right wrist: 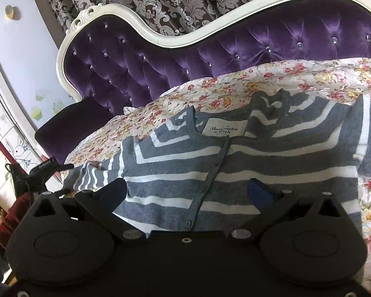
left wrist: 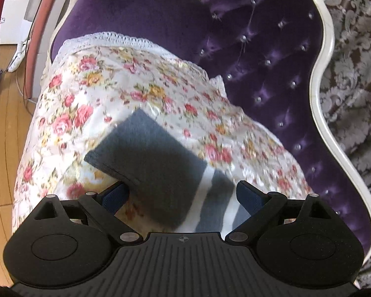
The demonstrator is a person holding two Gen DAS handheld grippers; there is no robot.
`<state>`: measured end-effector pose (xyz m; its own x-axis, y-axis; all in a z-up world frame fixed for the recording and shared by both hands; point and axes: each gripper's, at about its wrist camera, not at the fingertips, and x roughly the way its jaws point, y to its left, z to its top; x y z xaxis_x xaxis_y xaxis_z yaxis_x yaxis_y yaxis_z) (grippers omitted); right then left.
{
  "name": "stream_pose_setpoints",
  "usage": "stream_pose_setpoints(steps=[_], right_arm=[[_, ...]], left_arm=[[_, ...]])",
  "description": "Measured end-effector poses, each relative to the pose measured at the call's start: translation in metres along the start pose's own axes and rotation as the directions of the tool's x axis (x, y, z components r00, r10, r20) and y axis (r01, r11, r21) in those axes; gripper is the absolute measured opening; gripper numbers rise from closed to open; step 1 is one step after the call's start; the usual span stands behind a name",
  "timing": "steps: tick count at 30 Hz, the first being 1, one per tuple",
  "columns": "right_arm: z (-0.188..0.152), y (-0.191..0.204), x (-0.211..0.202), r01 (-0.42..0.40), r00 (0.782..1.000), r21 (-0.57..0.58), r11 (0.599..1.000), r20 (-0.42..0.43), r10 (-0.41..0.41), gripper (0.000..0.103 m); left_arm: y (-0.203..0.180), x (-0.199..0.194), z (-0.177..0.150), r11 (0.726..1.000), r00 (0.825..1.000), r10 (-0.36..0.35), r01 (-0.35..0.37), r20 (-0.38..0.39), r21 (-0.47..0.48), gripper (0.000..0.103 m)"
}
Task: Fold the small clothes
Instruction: 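Grasp the sleeve cuff with the left tool and fold it across the body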
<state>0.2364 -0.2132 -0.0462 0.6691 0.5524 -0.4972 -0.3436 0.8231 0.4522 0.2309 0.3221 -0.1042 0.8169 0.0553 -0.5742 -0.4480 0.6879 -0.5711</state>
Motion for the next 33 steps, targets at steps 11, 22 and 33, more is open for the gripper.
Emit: stream_pose_setpoints(steps=[11, 22, 33], right_arm=[[0.001, 0.0, -0.002, 0.004, 1.0, 0.005, 1.0, -0.005, -0.004, 0.102], [0.012, -0.003, -0.017, 0.056, 0.998, 0.027, 0.998, 0.011, -0.057, 0.102], [0.027, -0.03, -0.037, 0.108, 0.992, 0.136, 0.985, 0.044, -0.115, 0.102]], left_arm=[[-0.015, -0.013, 0.007, 0.997, 0.998, 0.051, -0.053, 0.044, 0.054, 0.006], [-0.149, -0.081, 0.009, 0.924, 0.992, -0.124, 0.104, 0.031, 0.367, 0.006], [-0.294, -0.078, -0.083, 0.734, 0.948, -0.286, 0.309, -0.138, 0.605, 0.006]])
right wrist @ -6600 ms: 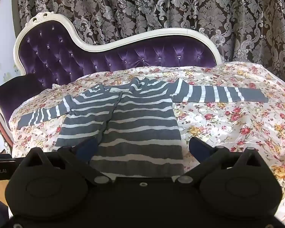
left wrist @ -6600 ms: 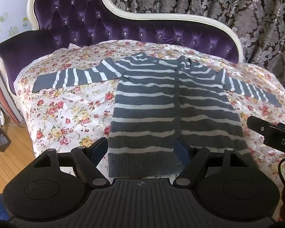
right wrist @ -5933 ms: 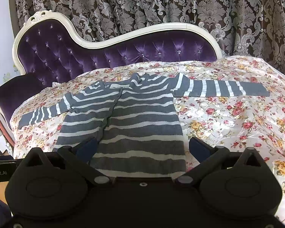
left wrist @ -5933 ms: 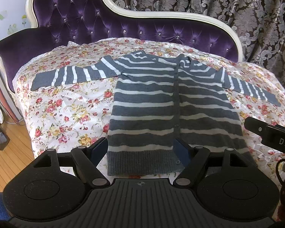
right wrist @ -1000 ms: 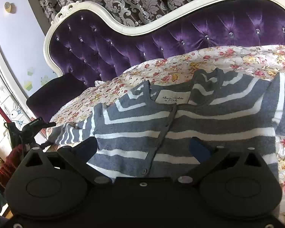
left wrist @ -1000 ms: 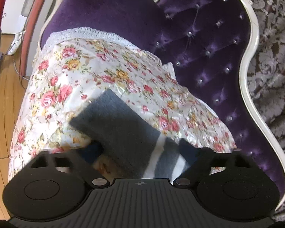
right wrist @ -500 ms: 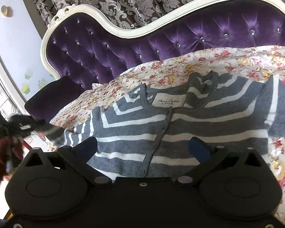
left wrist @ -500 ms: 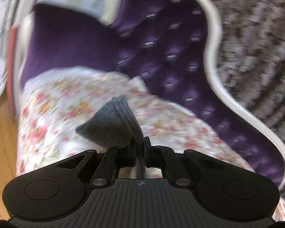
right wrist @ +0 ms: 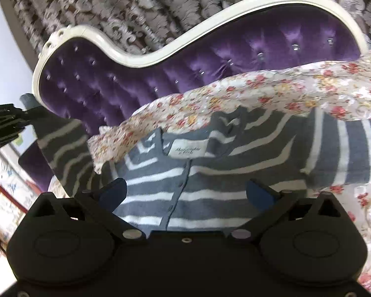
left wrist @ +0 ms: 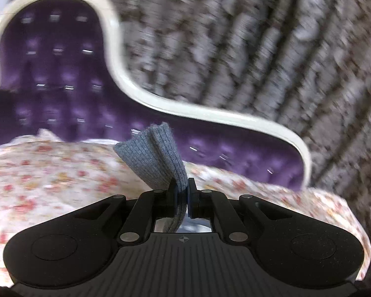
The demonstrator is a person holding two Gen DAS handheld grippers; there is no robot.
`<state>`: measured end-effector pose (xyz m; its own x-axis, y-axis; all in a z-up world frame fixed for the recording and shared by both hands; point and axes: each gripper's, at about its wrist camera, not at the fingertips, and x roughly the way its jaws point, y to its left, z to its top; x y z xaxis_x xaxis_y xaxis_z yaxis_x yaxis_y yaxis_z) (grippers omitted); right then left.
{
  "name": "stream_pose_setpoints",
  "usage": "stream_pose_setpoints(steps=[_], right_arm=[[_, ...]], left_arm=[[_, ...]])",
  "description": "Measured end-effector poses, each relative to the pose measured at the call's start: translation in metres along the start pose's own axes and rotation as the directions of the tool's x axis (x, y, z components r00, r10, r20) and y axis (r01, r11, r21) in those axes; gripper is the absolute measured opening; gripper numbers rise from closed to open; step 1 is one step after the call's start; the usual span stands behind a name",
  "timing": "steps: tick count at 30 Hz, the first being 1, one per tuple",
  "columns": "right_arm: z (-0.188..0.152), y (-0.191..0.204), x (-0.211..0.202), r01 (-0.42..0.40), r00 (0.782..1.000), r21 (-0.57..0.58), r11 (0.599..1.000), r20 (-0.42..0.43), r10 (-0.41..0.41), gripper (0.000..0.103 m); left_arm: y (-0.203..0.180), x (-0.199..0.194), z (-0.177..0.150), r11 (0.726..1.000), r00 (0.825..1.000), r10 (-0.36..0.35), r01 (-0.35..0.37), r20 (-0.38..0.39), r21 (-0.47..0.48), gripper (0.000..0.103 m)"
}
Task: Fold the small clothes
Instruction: 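Grasp the sleeve cuff with the left tool and fold it across the body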
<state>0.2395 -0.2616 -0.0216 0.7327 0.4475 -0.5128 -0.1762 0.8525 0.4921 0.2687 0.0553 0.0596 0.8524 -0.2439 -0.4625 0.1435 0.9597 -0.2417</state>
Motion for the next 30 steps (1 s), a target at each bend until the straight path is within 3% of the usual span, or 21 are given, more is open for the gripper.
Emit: stream_pose_setpoints(steps=[6, 13, 14, 15, 17, 21, 23, 26, 30], right_arm=[[0.01, -0.019, -0.007, 0.03, 0.999, 0.072, 0.997, 0.032, -0.032, 0.102], [0.021, -0.036, -0.021, 0.063, 0.99, 0.144, 0.988, 0.118, -0.081, 0.102], [0.023, -0.038, -0.023, 0.07, 0.987, 0.152, 0.986, 0.133, -0.091, 0.102], [0.024, -0.039, -0.024, 0.076, 0.984, 0.16, 0.984, 0.145, -0.1, 0.102], [0.025, -0.042, -0.025, 0.084, 0.98, 0.178, 0.98, 0.161, -0.113, 0.102], [0.026, -0.046, -0.025, 0.098, 0.975, 0.199, 0.975, 0.176, -0.134, 0.102], [0.027, -0.046, -0.022, 0.104, 0.976, 0.191, 0.976, 0.169, -0.137, 0.102], [0.025, -0.046, -0.016, 0.113, 0.981, 0.173, 0.978, 0.137, -0.138, 0.102], [0.018, -0.045, -0.001, 0.13, 0.989, 0.136, 0.982, 0.058, -0.138, 0.102]], left_arm=[[-0.065, 0.053, -0.045, 0.995, 0.993, -0.069, 0.076, -0.099, 0.071, 0.006], [-0.098, 0.096, -0.099, 0.986, 0.969, -0.101, 0.128, -0.226, 0.107, 0.009], [-0.102, 0.098, -0.103, 0.984, 0.965, -0.107, 0.138, -0.24, 0.116, 0.014], [-0.104, 0.099, -0.106, 0.981, 0.96, -0.117, 0.152, -0.254, 0.121, 0.029], [-0.109, 0.098, -0.109, 0.973, 0.953, -0.152, 0.191, -0.262, 0.13, 0.041], [-0.117, 0.092, -0.116, 0.94, 0.927, -0.234, 0.293, -0.293, 0.176, 0.064], [-0.118, 0.088, -0.121, 0.93, 0.919, -0.246, 0.313, -0.309, 0.192, 0.067], [-0.106, 0.073, -0.127, 0.934, 0.927, -0.229, 0.295, -0.298, 0.2, 0.067], [-0.078, 0.054, -0.134, 0.966, 0.961, -0.128, 0.177, -0.246, 0.19, 0.067]])
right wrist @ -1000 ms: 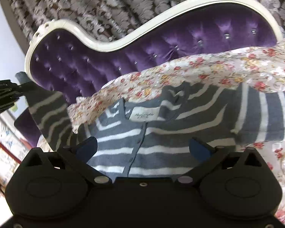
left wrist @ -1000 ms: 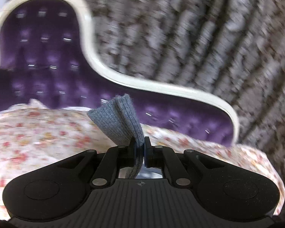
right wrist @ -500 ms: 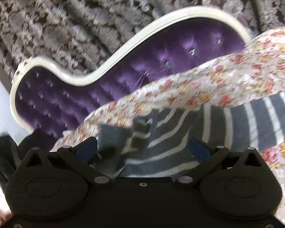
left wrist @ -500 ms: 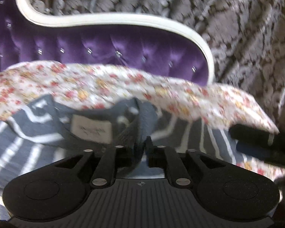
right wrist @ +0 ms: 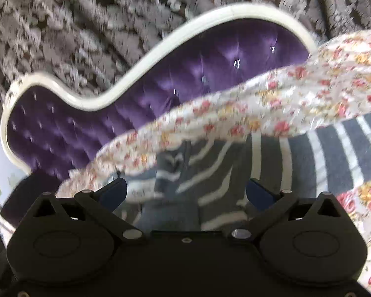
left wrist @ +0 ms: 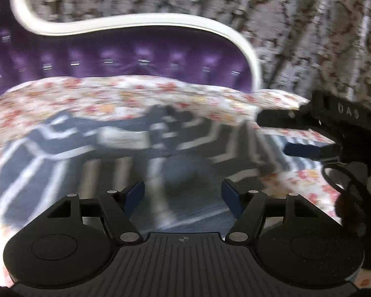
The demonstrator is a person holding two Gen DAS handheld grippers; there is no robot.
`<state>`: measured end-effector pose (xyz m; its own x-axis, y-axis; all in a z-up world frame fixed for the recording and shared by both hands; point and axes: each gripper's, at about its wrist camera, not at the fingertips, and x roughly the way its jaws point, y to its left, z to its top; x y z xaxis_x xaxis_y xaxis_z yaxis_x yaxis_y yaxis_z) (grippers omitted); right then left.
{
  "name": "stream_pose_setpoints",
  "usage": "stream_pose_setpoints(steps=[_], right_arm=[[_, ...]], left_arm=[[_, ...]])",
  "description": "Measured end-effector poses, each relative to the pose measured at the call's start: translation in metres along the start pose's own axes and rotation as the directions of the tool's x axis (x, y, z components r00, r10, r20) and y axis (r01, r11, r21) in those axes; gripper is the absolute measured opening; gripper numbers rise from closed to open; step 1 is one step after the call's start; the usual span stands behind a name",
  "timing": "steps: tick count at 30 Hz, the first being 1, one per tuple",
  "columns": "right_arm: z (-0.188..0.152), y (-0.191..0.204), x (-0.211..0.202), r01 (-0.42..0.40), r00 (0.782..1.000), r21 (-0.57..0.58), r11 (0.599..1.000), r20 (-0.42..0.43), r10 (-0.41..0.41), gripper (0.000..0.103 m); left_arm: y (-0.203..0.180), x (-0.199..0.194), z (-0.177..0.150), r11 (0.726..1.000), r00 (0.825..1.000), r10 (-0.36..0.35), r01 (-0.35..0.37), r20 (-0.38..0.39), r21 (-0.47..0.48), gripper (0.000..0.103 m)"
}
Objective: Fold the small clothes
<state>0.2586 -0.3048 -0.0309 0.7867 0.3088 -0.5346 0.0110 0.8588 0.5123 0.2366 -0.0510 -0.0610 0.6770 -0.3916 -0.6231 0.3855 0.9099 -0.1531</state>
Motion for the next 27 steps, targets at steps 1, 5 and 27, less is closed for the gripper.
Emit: stream_pose_setpoints(steps=[1, 5, 27], right_arm=[[-0.003, 0.001, 0.004, 0.004, 1.0, -0.015, 1.0, -0.016, -0.004, 0.102], [-0.016, 0.007, 0.021, 0.016, 0.997, -0.079, 0.997, -0.07, -0.022, 0.102], [-0.035, 0.015, 0.05, 0.036, 0.991, -0.212, 0.977, -0.115, -0.062, 0.057]], left_arm=[[0.007, -0.005, -0.005, 0.999, 1.0, 0.025, -0.025, 0.001, -0.024, 0.067], [0.03, -0.018, -0.022, 0.99, 0.994, 0.109, -0.11, -0.011, -0.087, 0.067], [0.03, -0.007, -0.065, 0.959, 0.961, 0.275, -0.275, -0.004, -0.074, 0.103]])
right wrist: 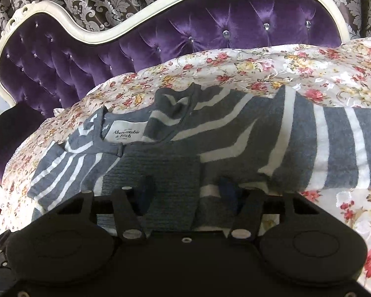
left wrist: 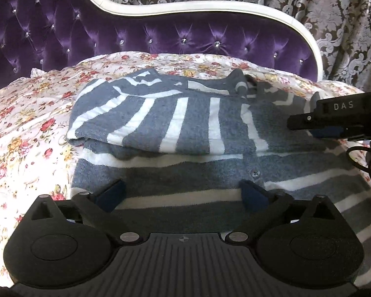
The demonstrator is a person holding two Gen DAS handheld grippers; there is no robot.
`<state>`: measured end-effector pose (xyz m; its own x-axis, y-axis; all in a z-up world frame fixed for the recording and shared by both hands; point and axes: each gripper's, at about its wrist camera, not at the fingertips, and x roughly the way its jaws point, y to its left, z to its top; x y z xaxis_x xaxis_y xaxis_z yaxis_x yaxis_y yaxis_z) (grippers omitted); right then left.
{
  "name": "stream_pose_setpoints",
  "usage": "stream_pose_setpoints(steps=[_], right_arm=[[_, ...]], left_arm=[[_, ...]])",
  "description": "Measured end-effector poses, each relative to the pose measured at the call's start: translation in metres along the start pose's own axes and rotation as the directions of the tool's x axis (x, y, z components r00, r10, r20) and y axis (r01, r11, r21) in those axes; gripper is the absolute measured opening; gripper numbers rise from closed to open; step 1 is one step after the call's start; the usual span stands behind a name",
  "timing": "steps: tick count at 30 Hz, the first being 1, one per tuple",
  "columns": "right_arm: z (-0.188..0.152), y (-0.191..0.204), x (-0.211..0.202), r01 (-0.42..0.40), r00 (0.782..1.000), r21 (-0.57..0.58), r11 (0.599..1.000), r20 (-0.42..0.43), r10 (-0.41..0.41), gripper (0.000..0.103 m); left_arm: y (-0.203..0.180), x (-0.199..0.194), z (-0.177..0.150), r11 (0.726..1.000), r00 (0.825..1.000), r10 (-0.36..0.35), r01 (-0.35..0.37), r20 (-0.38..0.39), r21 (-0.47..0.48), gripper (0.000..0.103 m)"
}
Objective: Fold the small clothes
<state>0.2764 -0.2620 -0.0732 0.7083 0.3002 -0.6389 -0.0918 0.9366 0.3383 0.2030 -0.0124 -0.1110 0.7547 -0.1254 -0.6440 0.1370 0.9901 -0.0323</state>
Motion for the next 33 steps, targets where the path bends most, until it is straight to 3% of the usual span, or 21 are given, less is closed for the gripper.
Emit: stream_pose_setpoints(steps=[4, 8, 12, 16, 22, 29, 33], right_arm=[[-0.002, 0.002, 0.001, 0.005, 1.0, -0.012, 1.0, 0.008, -0.005, 0.028], [0.0, 0.0, -0.004, -0.011, 1.0, 0.0, 1.0, 0.026, 0.011, 0.009], [0.006, 0.001, -0.022, -0.078, 0.994, 0.013, 0.997, 0.079, 0.077, 0.008], [0.011, 0.001, -0.04, -0.042, 0.99, -0.019, 0.999, 0.135, 0.044, 0.007], [0.004, -0.014, -0.024, 0.028, 0.999, 0.016, 0.999, 0.035, -0.028, 0.007], [0.003, -0.013, -0.024, 0.03, 0.999, -0.003, 1.0, 0.028, -0.03, 0.007], [0.002, -0.018, -0.021, 0.027, 1.0, 0.014, 1.0, 0.007, -0.027, 0.007]], left_arm=[[-0.001, -0.001, -0.003, 1.0, 1.0, 0.008, -0.008, 0.016, 0.004, 0.103], [-0.001, -0.001, -0.002, 1.0, 1.0, 0.008, -0.008, 0.017, 0.003, 0.103], [-0.002, -0.001, -0.002, 1.0, 1.0, 0.009, -0.009, 0.018, 0.002, 0.103], [-0.002, -0.001, -0.002, 1.0, 1.0, 0.009, -0.009, 0.018, 0.002, 0.103], [-0.001, -0.001, -0.002, 1.0, 1.0, 0.007, -0.007, 0.016, 0.002, 0.103], [0.003, -0.007, 0.007, 1.0, 1.0, -0.015, 0.015, -0.013, -0.011, 0.101], [0.011, -0.019, 0.022, 0.999, 0.999, -0.032, 0.033, 0.031, -0.032, 0.101]])
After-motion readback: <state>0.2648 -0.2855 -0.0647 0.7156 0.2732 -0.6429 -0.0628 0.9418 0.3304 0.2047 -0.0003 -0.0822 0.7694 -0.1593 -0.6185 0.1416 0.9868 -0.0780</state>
